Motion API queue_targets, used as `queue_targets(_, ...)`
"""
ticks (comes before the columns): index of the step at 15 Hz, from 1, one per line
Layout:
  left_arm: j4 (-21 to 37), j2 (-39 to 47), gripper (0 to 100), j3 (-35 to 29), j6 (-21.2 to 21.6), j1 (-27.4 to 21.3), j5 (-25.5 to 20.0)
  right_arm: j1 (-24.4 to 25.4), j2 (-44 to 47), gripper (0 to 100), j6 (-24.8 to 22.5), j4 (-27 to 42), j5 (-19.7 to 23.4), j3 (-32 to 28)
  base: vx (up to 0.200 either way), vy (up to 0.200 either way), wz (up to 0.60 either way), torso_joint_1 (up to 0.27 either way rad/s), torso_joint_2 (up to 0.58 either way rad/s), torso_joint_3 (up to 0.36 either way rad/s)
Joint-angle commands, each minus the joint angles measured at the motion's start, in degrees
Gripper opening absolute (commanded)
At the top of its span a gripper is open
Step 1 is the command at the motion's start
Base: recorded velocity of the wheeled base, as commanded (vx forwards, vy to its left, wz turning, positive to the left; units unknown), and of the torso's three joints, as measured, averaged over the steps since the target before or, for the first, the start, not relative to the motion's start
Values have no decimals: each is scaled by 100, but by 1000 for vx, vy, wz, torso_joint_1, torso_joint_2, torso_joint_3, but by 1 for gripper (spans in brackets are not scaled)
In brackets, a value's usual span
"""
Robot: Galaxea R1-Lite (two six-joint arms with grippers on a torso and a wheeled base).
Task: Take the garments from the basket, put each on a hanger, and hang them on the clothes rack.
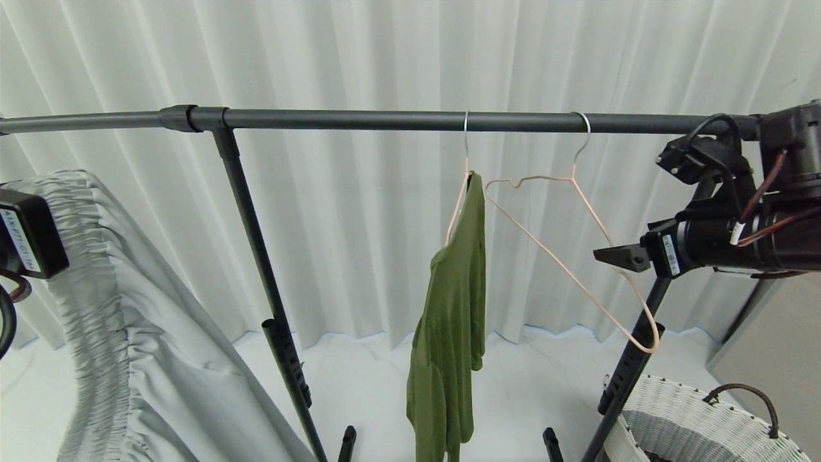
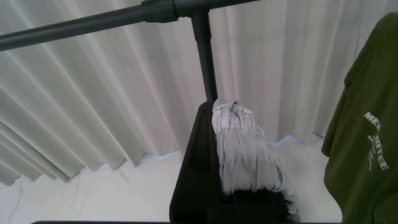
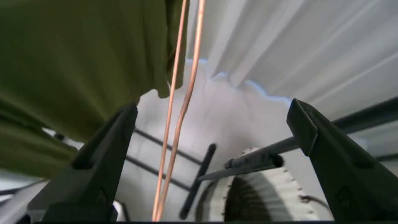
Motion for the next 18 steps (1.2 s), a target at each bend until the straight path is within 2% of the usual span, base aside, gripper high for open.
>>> queue_targets(1, -1, 2, 0, 18, -1, 2, 0, 117, 411, 100, 190, 3, -16, -134, 0, 0, 0, 0, 0, 0)
queue_targets(2, -1, 2, 0, 18, -1, 2, 0, 126, 411, 100, 207, 3, -16, -143, 0, 0, 0, 0, 0, 0)
queue_targets(3, -1, 11, 0, 18, -1, 2, 0, 293, 569, 100, 568, -5, -183, -169, 0, 0, 0, 0, 0, 0)
queue_targets(5, -1, 2, 0, 18, -1, 2, 8, 319, 710, 100, 805, -49, -367, -178, 0, 0, 0, 0, 0, 0)
queue_targets(10, -1, 2, 0, 18, -1, 2, 79, 302, 850, 100, 1227, -58, -394, -318, 0, 0, 0, 0, 0, 0)
queue_targets(13, -1, -7, 0, 18, -1, 2, 87, 293, 894, 100, 1253, -67, -394, -318, 0, 0, 0, 0, 0, 0)
queue_targets(14, -1, -7, 0, 18, -1, 2, 87, 293, 894, 0, 1253, -67, -394, -318, 0, 0, 0, 0, 0, 0)
queue_targets(18, -1, -7, 0, 10, -1, 2, 87, 293, 921, 0, 1253, -67, -464, -353, 0, 0, 0, 0, 0, 0)
